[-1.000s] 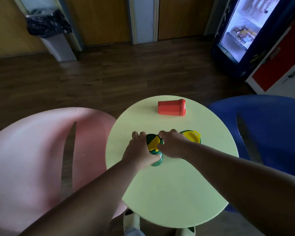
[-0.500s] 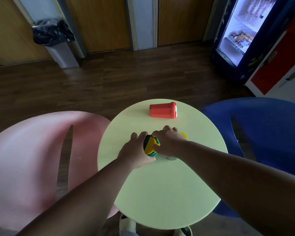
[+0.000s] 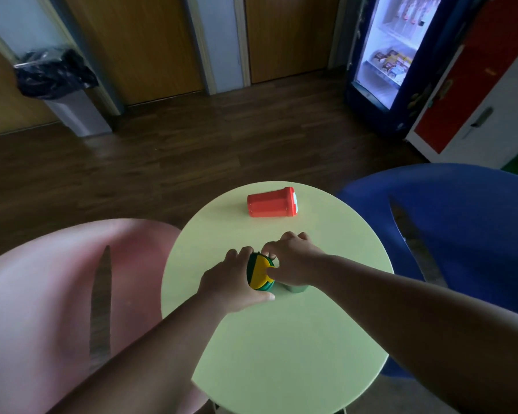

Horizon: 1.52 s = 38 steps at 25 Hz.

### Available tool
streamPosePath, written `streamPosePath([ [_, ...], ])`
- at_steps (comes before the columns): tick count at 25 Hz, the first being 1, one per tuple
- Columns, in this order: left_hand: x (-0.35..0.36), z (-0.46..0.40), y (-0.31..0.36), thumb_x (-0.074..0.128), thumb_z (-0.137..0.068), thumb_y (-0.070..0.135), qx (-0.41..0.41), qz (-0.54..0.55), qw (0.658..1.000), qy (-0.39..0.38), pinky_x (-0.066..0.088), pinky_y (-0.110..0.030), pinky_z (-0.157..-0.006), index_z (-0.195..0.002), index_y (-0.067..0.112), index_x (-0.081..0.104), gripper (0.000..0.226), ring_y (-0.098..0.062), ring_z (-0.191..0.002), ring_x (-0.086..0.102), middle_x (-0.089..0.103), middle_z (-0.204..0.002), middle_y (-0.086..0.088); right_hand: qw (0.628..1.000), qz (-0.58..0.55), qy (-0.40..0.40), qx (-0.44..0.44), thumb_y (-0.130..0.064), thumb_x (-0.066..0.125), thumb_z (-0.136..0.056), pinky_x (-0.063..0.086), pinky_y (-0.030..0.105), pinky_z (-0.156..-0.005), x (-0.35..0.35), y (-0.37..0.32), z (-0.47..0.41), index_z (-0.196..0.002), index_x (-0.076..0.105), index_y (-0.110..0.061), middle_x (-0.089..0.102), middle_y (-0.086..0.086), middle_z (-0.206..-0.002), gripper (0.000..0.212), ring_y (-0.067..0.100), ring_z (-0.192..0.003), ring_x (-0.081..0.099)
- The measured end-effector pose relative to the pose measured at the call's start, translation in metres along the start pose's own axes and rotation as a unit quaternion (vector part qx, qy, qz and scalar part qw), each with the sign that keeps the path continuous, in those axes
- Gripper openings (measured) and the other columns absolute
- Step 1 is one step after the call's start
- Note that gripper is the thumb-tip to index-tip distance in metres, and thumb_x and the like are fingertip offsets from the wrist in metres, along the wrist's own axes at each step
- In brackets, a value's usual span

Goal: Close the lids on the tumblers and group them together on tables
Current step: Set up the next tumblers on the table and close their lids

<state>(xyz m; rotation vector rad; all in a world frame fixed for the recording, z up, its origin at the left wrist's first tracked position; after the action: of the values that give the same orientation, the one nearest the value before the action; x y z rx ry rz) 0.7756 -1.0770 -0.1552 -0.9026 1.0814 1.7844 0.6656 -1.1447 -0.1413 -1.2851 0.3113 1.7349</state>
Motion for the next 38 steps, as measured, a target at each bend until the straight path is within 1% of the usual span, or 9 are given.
streamPosePath([
  [3, -0.003, -0.006, -0.003, 0.055, -0.053, 0.093, 0.016, -0.011, 0.999, -0.046, 0.048, -0.036, -0.086, -0.135, 0.039, 0.031, 0.100, -0.018, -0.112, 0.056, 0.047, -0.122, 0.010, 0.997, -0.077, 0.013, 0.026, -0.055, 0.050, -0.086, 0.041, 0.037, -0.094, -0.008, 0.009, 0.000, -0.127, 0.050, -0.042, 0.062, -0.017, -0.113, 0.043, 0.018, -0.113, 0.047],
  [7, -0.037, -0.030, -0.006, 0.039, -0.075, 0.090, 0.040, 0.019, 0.999, -0.025, 0.047, -0.036, -0.088, -0.135, 0.035, 0.047, 0.081, -0.016, -0.114, 0.055, 0.053, -0.128, 0.008, 0.974, -0.183, 0.082, 0.109, -0.041, 0.056, -0.093, 0.047, 0.032, -0.090, -0.037, 0.046, -0.003, -0.122, 0.060, -0.031, 0.066, -0.011, -0.118, 0.030, 0.016, -0.108, 0.058],
  [13, -0.070, -0.099, 0.012, 0.065, -0.086, 0.055, 0.048, 0.040, 0.998, 0.025, 0.047, -0.028, -0.079, -0.117, 0.032, 0.059, 0.039, -0.016, -0.103, 0.060, 0.059, -0.120, 0.007, 0.934, -0.267, 0.115, 0.205, -0.034, 0.057, -0.090, 0.052, 0.030, -0.077, -0.053, 0.104, -0.042, -0.112, 0.067, -0.026, 0.067, -0.001, -0.107, 0.025, 0.018, -0.093, 0.061],
  [16, -0.067, -0.145, 0.023, 0.069, -0.082, 0.047, 0.051, 0.041, 0.997, 0.046, 0.051, -0.034, -0.085, -0.122, 0.032, 0.057, 0.045, -0.018, -0.105, 0.059, 0.058, -0.122, 0.006, 0.918, -0.304, 0.106, 0.232, -0.034, 0.058, -0.090, 0.051, 0.028, -0.070, -0.041, 0.138, -0.072, -0.113, 0.065, -0.025, 0.066, 0.001, -0.103, 0.026, 0.018, -0.089, 0.062],
  [21, -0.038, -0.209, 0.053, 0.074, -0.073, 0.048, 0.098, -0.069, 0.991, 0.055, 0.047, -0.041, -0.092, -0.137, 0.032, 0.041, 0.074, -0.024, -0.121, 0.051, 0.048, -0.134, 0.002, 0.847, -0.436, 0.092, 0.288, -0.034, 0.057, -0.088, 0.056, 0.044, -0.090, -0.005, 0.183, -0.113, -0.126, 0.056, -0.023, 0.064, 0.007, -0.105, 0.039, 0.024, -0.098, 0.063],
  [24, -0.020, -0.234, 0.060, 0.078, -0.066, 0.054, 0.106, -0.156, 0.981, 0.037, 0.042, -0.045, -0.095, -0.143, 0.034, 0.030, 0.092, -0.027, -0.125, 0.048, 0.047, -0.137, 0.002, 0.837, -0.469, 0.087, 0.268, -0.032, 0.055, -0.092, 0.056, 0.047, -0.092, 0.000, 0.187, -0.141, -0.136, 0.050, -0.026, 0.064, 0.009, -0.109, 0.044, 0.026, -0.099, 0.065],
  [29, -0.016, -0.242, 0.066, 0.074, -0.066, 0.048, 0.131, -0.193, 0.970, 0.072, 0.045, -0.043, -0.083, -0.124, 0.030, 0.040, 0.070, -0.025, -0.111, 0.056, 0.057, -0.116, 0.005, 0.795, -0.557, 0.057, 0.233, -0.024, 0.053, -0.097, 0.055, 0.039, -0.092, 0.000, 0.176, -0.157, -0.139, 0.050, -0.027, 0.060, 0.011, -0.123, 0.042, 0.027, -0.110, 0.062],
  [33, -0.022, -0.220, 0.055, 0.081, -0.064, 0.045, 0.147, -0.099, 0.984, 0.027, 0.051, -0.040, -0.086, -0.132, 0.031, 0.041, 0.080, -0.023, -0.113, 0.058, 0.059, -0.124, 0.005, 0.822, -0.520, 0.049, 0.227, -0.029, 0.057, -0.095, 0.057, 0.036, -0.088, -0.005, 0.166, -0.138, -0.139, 0.048, -0.030, 0.060, 0.009, -0.120, 0.045, 0.025, -0.100, 0.065],
  [38, -0.029, -0.178, 0.019, 0.090, -0.064, 0.035, 0.115, 0.116, 0.985, -0.053, 0.051, -0.035, -0.094, -0.137, 0.034, 0.038, 0.090, -0.016, -0.116, 0.057, 0.058, -0.130, 0.007, 0.909, -0.388, 0.038, 0.149, -0.029, 0.057, -0.094, 0.054, 0.031, -0.073, -0.029, 0.122, -0.114, -0.134, 0.053, -0.028, 0.065, 0.006, -0.115, 0.040, 0.022, -0.095, 0.062],
])
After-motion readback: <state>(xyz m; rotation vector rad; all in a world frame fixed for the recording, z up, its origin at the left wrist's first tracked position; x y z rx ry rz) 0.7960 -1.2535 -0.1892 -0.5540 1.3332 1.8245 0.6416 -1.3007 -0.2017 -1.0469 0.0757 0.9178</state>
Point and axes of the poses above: each hand's wrist, its own z-axis away from the middle knuckle, its own x-axis out of the palm, y = z × x, the point moved 9 cm from there along -z, towards the middle knuckle
